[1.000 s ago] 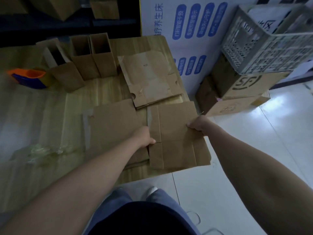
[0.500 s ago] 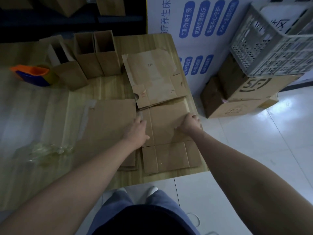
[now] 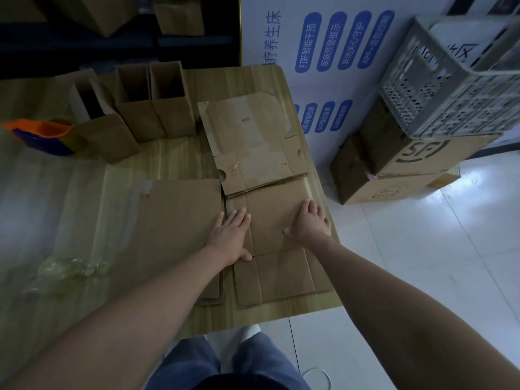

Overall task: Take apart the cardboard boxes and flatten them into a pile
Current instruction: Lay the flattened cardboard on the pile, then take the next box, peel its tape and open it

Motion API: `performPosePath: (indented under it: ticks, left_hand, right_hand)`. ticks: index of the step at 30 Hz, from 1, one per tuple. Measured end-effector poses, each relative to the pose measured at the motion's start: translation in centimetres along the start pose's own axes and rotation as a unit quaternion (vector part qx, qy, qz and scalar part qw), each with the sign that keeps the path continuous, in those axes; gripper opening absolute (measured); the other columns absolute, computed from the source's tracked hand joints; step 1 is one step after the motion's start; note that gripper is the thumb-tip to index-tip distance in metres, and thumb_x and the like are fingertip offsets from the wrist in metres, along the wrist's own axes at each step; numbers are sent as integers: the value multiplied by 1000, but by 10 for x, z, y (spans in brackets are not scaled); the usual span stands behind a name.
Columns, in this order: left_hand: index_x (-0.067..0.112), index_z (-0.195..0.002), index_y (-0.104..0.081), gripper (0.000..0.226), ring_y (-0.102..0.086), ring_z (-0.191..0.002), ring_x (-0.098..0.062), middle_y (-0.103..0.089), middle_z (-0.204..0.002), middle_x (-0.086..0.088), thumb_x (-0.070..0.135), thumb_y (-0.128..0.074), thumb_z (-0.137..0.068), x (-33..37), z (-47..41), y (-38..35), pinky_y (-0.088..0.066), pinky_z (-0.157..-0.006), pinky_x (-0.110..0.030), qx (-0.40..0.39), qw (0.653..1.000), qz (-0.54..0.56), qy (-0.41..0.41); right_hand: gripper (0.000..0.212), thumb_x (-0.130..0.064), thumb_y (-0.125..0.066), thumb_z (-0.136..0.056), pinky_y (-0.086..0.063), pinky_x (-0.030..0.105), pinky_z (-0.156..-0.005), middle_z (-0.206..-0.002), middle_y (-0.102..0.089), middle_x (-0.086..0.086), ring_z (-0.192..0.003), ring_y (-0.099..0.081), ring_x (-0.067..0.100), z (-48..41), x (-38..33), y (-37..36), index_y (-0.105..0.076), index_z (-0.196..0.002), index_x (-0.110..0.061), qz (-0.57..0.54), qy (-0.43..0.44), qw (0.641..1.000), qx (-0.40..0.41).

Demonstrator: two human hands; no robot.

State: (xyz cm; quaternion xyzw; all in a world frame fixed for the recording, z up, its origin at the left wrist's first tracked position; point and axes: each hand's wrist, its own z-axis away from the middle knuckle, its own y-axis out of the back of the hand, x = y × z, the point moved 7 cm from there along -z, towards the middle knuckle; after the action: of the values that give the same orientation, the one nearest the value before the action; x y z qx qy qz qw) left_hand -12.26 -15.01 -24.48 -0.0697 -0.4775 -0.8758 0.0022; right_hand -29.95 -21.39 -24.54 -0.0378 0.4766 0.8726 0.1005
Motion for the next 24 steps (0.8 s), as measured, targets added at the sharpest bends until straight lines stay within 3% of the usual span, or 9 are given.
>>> performPosePath:
  ticks: [5, 9, 11, 13, 16, 18, 20, 24]
  left_hand:
    - [16, -152, 3, 99, 8, -147, -24, 11, -159, -3, 49, -61, -84, 17, 5, -3, 7, -117, -38, -10, 999, 18, -27]
    - [18, -151, -19, 75, -10, -146, -21, -14, -158, -1, 37, -59, -90, 2, 15, 22, 1, -118, -39, 46, 990, 132, -32]
    - [16, -146, -32, 60, -23, -143, -27, -28, -154, -2, 30, -56, -92, -31, 30, 42, -14, -117, -42, 152, 963, 219, 37]
    - [12, -144, -35, 57, -29, -138, -31, -30, -151, -9, 27, -56, -93, -78, 49, 52, -27, -113, -43, 223, 928, 254, 153]
    - [8, -148, -21, 76, -23, -139, -37, -20, -153, -16, 35, -62, -89, -151, 75, 40, -27, -111, -47, 180, 884, 264, 341]
    - [4, -146, -21, 85, -26, -138, -37, -23, -152, -19, 38, -68, -84, -188, 84, 22, -29, -110, -45, 140, 841, 319, 414]
    - [0, -140, -34, 80, -39, -131, -36, -38, -145, -20, 33, -74, -79, -204, 87, 2, -38, -105, -40, 112, 811, 391, 421]
    - [-2, -127, -54, 60, -56, -115, -32, -57, -128, -19, 18, -77, -75, -210, 90, -16, -47, -97, -38, 90, 802, 462, 368]
  right_hand:
    - [96, -38, -65, -88, -14, 46, -119, -160, -7, 10, -147, -7, 31, 8, 10, 1, 0, -153, -8, 15, -20, 1000, 9]
    - [85, -28, -62, -90, -12, 48, -119, -158, -14, 14, -145, -12, 34, 15, -5, 11, -9, -153, -6, 72, -33, 997, 25]
    - [66, -16, -54, -91, -17, 46, -117, -152, -27, 15, -141, -23, 34, 22, -29, 26, -24, -149, -5, 101, 0, 992, 76]
    - [49, -10, -47, -92, -31, 40, -110, -142, -42, 15, -132, -37, 32, 26, -60, 29, -39, -140, -5, 71, 60, 991, 91]
    - [43, -16, -49, -95, -42, 32, -97, -136, -51, 14, -125, -48, 30, 40, -113, 11, -46, -137, -4, -46, 153, 987, -11]
    - [41, -20, -52, -95, -43, 30, -89, -129, -55, 15, -121, -51, 31, 53, -145, -3, -50, -131, -1, -66, 191, 978, -58]
    - [39, -22, -55, -94, -45, 32, -89, -125, -56, 15, -117, -54, 31, 62, -165, -19, -51, -126, 0, -74, 189, 975, -96]
    - [50, -28, -62, -88, -49, 33, -94, -128, -57, 12, -116, -56, 28, 60, -181, -44, -52, -131, -4, -109, 119, 980, -116]
